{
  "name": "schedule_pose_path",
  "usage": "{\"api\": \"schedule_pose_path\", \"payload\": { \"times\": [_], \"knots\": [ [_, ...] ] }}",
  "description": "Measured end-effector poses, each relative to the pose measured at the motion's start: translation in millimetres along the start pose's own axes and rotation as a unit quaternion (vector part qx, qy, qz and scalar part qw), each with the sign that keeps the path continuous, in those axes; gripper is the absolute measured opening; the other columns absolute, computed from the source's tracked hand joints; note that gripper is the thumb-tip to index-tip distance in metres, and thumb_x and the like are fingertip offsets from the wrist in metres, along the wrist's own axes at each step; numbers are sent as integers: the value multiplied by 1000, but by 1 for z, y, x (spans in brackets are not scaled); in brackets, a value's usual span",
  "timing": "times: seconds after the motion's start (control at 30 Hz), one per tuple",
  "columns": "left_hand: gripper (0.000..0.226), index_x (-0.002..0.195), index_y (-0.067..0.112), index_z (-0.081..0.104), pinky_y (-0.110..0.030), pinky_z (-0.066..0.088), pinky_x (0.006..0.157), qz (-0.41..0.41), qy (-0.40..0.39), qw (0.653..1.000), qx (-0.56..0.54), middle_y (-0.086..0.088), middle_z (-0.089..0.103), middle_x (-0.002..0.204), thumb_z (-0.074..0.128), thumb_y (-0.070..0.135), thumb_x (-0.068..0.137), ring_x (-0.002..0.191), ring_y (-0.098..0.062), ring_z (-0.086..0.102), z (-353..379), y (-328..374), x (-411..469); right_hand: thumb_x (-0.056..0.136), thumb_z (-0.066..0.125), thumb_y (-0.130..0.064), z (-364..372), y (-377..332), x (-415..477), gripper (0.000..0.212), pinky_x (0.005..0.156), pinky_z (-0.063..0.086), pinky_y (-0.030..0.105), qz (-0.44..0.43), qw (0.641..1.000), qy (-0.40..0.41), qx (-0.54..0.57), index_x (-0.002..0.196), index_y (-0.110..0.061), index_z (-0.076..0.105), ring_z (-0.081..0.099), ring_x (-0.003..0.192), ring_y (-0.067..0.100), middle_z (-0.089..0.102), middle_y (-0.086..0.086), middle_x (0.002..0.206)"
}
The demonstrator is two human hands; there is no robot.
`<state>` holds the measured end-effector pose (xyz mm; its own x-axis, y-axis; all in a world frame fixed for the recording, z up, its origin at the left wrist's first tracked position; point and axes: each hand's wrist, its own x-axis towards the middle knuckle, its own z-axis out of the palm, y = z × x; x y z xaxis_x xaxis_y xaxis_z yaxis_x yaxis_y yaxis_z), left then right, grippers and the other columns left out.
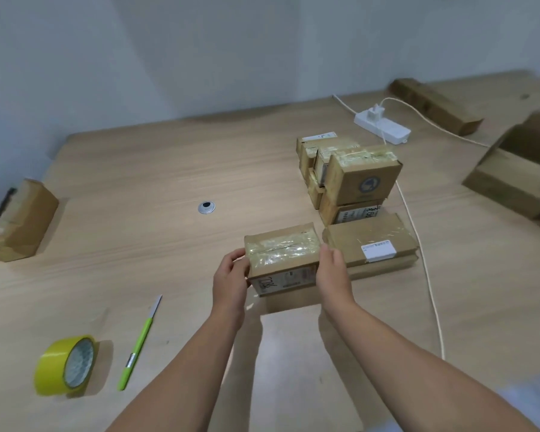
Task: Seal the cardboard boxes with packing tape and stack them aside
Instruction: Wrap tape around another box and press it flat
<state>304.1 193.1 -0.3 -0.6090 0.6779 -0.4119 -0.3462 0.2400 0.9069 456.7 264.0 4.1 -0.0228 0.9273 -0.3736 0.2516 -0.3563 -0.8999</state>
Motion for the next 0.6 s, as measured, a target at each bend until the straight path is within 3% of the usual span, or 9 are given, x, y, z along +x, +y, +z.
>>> {"api": "schedule_pose_path", "payload": {
  "times": [0.13,0.27,0.37,0.43,0.53,0.6],
  "knots": [
    [25,109,18,68,-36,53,74,5,-24,1000,4,-16,72,107,53,8,91,81,-19,63,49,0,5,106,27,-52,-35,-3,25,37,87,43,44,3,1000,31,-1,105,-24,52,55,90,18,59,0,96],
    [25,109,18,68,-40,54,75,10,-26,1000,8,-16,72,107,54,9,90,80,-20,64,102,-3,9,106,27,-51,-76,-6,55,36,81,44,41,3,999,35,8,109,-24,51,55,90,17,60,1,98],
    [23,108,21,68,-45,57,79,17,-16,1000,12,-14,72,106,55,12,91,84,-21,65,138,-6,14,106,26,-52,-100,-7,80,35,85,48,42,6,999,34,1,110,-28,52,57,90,16,61,-2,96],
    [22,108,23,67,-41,58,77,16,-10,1000,20,-10,71,105,54,13,93,86,-20,66,160,-8,17,107,26,-51,-113,-8,96,33,79,50,38,7,999,35,1,108,-30,51,57,87,14,61,-3,95],
    [22,109,22,66,-40,59,78,11,-7,999,34,-9,70,106,54,13,94,87,-19,66,186,-9,23,109,27,-44,-130,-11,114,29,61,39,27,9,999,35,13,109,-27,50,52,81,6,59,-5,95],
    [21,111,22,65,-40,58,79,8,-6,999,44,-8,70,106,54,13,95,88,-19,65,202,-11,26,110,26,-42,-139,-10,128,26,61,37,26,12,999,35,1,107,-28,48,50,80,4,58,-6,95]
  ]
}}
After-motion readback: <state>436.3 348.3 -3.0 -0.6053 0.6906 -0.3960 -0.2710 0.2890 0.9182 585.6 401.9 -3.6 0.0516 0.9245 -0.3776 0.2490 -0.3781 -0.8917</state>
